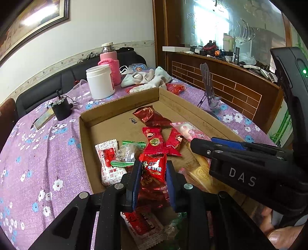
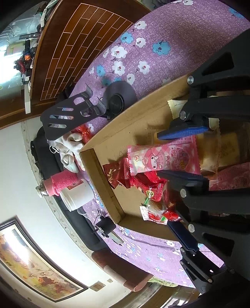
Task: Organize snacks
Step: 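Lower both packets into the tray and open both grippers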
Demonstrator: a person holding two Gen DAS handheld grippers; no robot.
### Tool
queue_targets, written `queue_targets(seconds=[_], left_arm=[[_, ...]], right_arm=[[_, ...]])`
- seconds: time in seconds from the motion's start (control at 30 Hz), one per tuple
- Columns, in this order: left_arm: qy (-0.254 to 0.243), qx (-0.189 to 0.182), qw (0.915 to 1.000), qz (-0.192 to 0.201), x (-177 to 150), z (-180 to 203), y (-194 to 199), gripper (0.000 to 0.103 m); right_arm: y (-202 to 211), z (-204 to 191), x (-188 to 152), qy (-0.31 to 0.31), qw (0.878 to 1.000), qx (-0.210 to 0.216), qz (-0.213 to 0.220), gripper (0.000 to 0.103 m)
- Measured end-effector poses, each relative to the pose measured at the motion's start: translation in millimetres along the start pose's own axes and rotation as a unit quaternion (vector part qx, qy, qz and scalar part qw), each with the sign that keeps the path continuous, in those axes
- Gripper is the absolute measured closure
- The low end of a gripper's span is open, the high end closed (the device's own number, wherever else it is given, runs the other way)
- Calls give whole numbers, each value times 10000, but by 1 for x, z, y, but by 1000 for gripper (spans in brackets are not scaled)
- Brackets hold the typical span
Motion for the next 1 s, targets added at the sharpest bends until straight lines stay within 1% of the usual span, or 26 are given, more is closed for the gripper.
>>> queue_targets(seconds=[0.23, 0.33, 0.37, 0.43, 0.5, 0.53, 0.57, 0.63, 0.77, 0.83, 0.97, 1.0], left_arm=[[1, -19, 10000, -12, 1, 1, 1, 78], [5, -8, 10000, -27, 1, 1, 3, 78], [3, -11, 10000, -25, 1, 1, 2, 77], [5, -2, 10000, -12, 2, 1, 4, 75], [9, 3, 10000, -5, 2, 0, 6, 75], [14, -2, 10000, -7, 2, 0, 8, 74], [17, 2, 10000, -12, 2, 0, 10, 72], [27, 20, 10000, 28, 2, -1, 15, 65], [18, 77, 9999, 93, 1, -3, 25, 57], [33, 105, 9999, 116, 0, -5, 30, 49], [44, 164, 9997, 190, -3, -10, 46, 45], [60, 180, 9996, 208, -4, -12, 51, 40]], right_arm=[[2, 1, 1, -7, 10000, -23, 46, 71], [3, 1, 2, 10, 9999, -41, 92, 67], [4, 1, 3, 18, 9999, -53, 111, 63], [6, 1, 4, 20, 9998, -67, 164, 59], [8, 1, 4, 40, 9997, -95, 220, 57], [10, 1, 5, 39, 9996, -92, 247, 54], [11, 1, 6, 30, 9996, -82, 282, 50], [16, 1, 7, 25, 9992, -74, 402, 47], [22, -1, 9, 69, 9983, -78, 566, 44], [26, -3, 9, 96, 9978, -70, 659, 43], [34, -9, 11, 214, 9957, -110, 894, 40], [37, -10, 11, 239, 9951, -128, 948, 40]])
Point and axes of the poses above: each gripper's, at about its wrist camera, not at the fingertips, and y roughly against the way its jaws point, z to its right, x to its top, the point moved 4 cm from there along -y, roughly the way its jaws point, and after that the axes turned 6 degrees about -y, right-handed, at the moved point
